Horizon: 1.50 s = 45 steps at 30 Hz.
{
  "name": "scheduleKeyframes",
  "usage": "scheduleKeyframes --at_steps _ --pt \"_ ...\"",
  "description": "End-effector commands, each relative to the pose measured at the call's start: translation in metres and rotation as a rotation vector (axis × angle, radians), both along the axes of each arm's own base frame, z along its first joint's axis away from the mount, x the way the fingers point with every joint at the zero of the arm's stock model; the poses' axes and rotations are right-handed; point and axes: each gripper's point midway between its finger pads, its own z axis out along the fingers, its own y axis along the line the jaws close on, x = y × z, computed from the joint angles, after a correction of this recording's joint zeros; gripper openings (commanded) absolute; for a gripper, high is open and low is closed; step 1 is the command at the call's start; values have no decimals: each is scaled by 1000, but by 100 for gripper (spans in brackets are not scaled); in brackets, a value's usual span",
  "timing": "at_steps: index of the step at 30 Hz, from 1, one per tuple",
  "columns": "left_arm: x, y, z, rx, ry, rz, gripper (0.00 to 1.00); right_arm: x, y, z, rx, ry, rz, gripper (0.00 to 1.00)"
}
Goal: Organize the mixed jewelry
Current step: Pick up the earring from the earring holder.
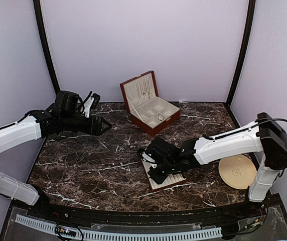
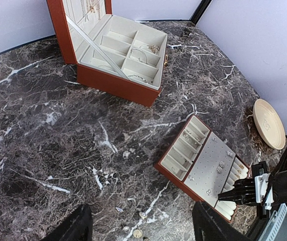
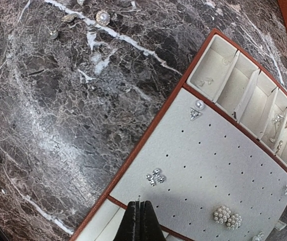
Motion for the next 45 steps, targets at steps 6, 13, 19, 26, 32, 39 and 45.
scheduleKeyframes --at_steps 6,13,19,26,32,39,45 --pt "-4 5 3 -6 -4 2 70 15 2 -8 -23 -33 -39 0" --pt "-5 5 3 -7 -4 1 70 23 3 -2 -12 -48 -66 0" --pt "-4 5 3 -7 -3 3 71 32 4 9 14 -68 -106 0" --pt "-5 5 3 -8 -2 1 71 37 6 15 42 -64 -117 1" --pt "-5 4 4 -10 -3 0 71 19 8 22 99 -20 -29 15" --pt "-5 4 5 -14 -4 -2 71 16 1 11 74 -1 -27 22" --pt "-5 4 5 -13 -5 -3 70 20 5 4 61 -6 -31 20"
